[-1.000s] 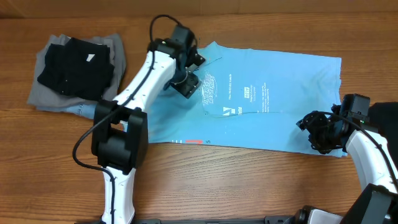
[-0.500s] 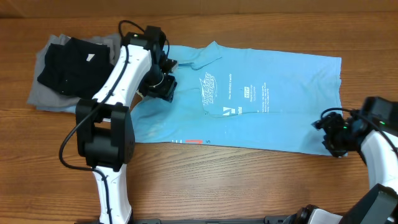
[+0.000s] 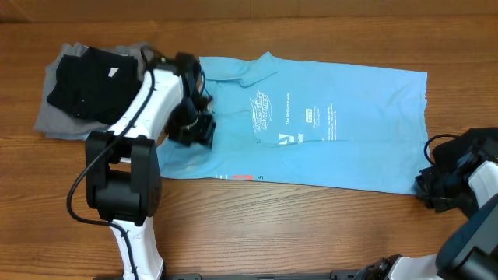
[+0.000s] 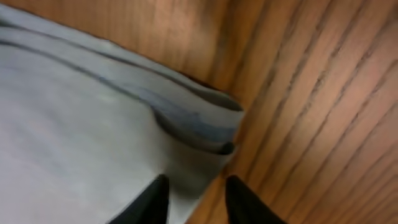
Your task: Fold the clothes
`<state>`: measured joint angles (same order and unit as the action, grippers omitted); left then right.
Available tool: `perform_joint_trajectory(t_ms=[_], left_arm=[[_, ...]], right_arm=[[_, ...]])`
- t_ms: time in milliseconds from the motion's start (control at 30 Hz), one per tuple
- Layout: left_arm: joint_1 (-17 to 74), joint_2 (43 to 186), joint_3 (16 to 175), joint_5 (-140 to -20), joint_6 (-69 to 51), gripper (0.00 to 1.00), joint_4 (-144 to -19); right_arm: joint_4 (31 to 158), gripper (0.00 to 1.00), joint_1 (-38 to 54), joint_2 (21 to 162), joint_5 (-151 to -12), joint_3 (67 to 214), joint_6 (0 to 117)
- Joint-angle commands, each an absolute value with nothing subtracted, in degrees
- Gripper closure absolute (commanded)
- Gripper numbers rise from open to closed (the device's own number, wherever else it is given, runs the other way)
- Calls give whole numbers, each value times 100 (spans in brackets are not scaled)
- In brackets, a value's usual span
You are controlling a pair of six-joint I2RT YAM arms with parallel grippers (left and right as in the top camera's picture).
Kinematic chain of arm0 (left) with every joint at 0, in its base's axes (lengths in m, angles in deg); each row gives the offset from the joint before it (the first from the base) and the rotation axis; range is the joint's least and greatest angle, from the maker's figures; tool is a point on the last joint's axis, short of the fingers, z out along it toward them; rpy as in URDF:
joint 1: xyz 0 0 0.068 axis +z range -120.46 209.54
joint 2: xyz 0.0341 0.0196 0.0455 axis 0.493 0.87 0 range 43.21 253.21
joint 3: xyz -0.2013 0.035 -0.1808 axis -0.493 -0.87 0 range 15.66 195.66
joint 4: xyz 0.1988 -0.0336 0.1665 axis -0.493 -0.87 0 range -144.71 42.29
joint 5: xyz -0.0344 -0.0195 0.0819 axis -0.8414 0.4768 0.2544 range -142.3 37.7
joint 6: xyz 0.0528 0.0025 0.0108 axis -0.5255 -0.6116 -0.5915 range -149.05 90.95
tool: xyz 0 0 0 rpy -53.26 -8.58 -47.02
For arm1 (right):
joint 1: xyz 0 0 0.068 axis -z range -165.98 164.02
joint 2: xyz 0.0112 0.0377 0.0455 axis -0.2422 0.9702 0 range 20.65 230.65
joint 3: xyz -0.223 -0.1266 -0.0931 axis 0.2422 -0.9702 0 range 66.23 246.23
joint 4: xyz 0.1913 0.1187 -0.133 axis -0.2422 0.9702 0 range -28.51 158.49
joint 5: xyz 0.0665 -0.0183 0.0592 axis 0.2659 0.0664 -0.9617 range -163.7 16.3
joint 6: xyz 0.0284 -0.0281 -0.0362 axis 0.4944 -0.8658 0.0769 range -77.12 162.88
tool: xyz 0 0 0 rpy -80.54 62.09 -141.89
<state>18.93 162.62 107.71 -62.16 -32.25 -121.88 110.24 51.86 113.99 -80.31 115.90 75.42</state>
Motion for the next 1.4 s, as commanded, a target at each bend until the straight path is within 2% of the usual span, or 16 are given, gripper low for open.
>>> perform_joint_trajectory(t_ms=[0,67,167,333,367,433,500,733,800,833,900,1367], left_arm=[[1913,16197,10172,-6306,-3072,41,-11972],[1913,16197,9925,-6136,-3072,41,-11771],[1915,16197,9621,-5738,-3029,40,-11382],[1989,16197,9342,-5307,-2898,41,-11065],[2018,16197,9342,-5320,-2898,42,-11091],[2031,16197,9342,-5336,-2900,42,-11135],[2031,16197,9342,-5338,-2898,41,-11139],[2031,16197,9342,-5338,-2880,41,-11196],[2031,16197,9342,-5338,-2880,40,-11196],[2031,16197,9342,-5338,-2878,40,-11196],[2031,16197,9342,-5336,-2880,40,-11198],[2031,16197,9342,-5198,-2884,38,-11222]], right_arm=[[11002,72,5202,11497,-7565,11643,7598],[10941,80,5202,11497,-7345,11643,7622],[10712,87,5202,11497,-7170,11645,7616],[10216,91,5202,11497,-7076,11645,7620],[10224,87,5202,11495,-7104,11651,7620],[10371,47,5202,11495,-7386,11689,7587],[10543,46,5202,11495,-7375,11689,7590],[10769,68,5197,11497,-7375,11649,7594],[10769,78,5197,11497,-7375,11643,7594],[10766,88,5197,11497,-7373,11643,7594],[10769,96,5197,11497,-7371,11645,7594],[10902,96,5353,11491,-7222,12379,7592]])
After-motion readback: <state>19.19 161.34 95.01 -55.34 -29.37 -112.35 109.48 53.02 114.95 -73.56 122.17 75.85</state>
